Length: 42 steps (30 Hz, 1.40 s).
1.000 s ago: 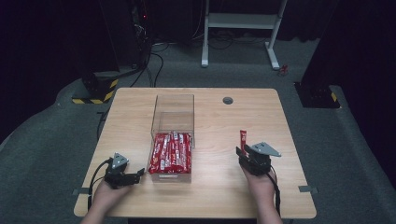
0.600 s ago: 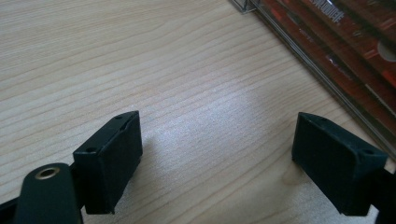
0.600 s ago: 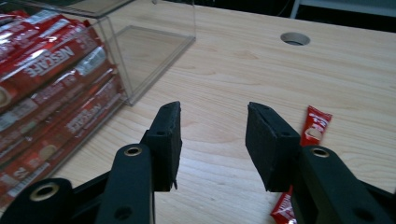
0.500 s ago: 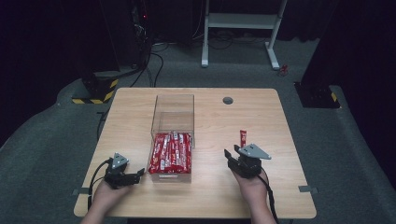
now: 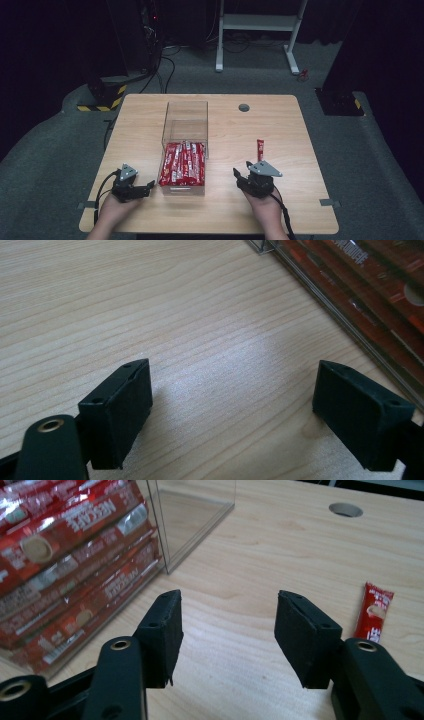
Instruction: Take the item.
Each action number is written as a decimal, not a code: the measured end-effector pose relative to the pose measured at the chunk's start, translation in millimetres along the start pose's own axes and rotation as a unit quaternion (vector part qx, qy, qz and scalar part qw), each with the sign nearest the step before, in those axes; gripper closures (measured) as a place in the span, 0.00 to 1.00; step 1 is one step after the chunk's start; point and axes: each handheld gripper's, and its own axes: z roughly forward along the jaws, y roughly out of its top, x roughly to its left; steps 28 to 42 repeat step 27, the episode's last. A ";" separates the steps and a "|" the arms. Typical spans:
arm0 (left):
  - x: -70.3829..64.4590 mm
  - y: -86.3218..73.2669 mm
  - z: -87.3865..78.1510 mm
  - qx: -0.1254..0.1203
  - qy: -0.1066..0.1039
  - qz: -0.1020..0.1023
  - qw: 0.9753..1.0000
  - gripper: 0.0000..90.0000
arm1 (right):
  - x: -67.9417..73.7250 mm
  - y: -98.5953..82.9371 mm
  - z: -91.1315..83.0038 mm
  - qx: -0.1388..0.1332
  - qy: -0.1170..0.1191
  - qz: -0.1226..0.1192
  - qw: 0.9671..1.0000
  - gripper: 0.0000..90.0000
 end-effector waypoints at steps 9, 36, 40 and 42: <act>0.1 -0.1 -0.1 0.000 0.001 0.002 1.000 0.18 | 4.2 -23.9 5.7 0.040 0.003 -0.004 0.999 0.42; -0.3 -0.2 -0.1 -0.001 0.000 0.001 1.000 0.18 | 14.2 -43.6 19.8 0.116 0.010 -0.022 0.993 0.23; -0.3 -0.2 -0.1 -0.001 0.000 0.001 1.000 0.18 | 14.2 -43.6 19.8 0.116 0.010 -0.022 0.993 0.23; -0.3 -0.2 -0.1 -0.001 0.000 0.001 1.000 0.18 | 14.2 -43.6 19.8 0.116 0.010 -0.022 0.993 0.23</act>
